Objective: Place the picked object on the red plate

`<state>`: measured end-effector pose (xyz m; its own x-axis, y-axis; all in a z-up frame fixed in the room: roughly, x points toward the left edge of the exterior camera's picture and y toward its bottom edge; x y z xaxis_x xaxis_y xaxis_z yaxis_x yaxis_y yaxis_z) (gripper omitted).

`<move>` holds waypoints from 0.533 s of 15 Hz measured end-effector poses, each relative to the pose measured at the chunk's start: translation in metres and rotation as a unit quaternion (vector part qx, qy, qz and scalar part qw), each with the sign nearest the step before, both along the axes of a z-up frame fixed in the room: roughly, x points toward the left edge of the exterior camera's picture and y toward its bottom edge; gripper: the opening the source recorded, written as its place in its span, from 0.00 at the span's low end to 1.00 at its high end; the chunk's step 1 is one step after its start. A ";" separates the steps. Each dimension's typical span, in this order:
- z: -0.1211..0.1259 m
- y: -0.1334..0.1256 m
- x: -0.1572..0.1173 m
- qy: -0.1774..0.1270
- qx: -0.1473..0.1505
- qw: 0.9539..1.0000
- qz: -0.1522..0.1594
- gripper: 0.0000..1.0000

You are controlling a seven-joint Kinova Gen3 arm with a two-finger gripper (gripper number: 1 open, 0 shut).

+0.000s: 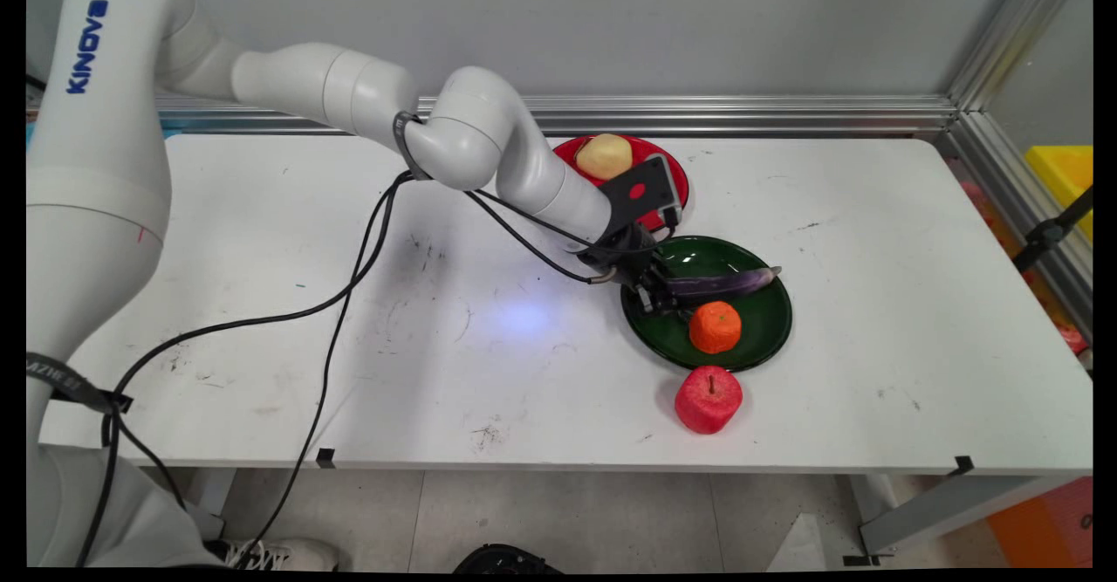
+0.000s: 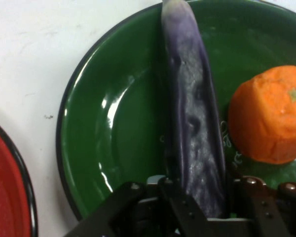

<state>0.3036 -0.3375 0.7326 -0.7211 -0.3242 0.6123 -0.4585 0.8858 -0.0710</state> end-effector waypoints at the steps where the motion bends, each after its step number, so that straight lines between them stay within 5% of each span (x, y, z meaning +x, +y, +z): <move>1: 0.001 0.001 0.000 0.002 0.003 1.000 -0.001 0.00; 8: 0.031 0.000 0.014 0.018 0.014 1.000 -0.013 0.00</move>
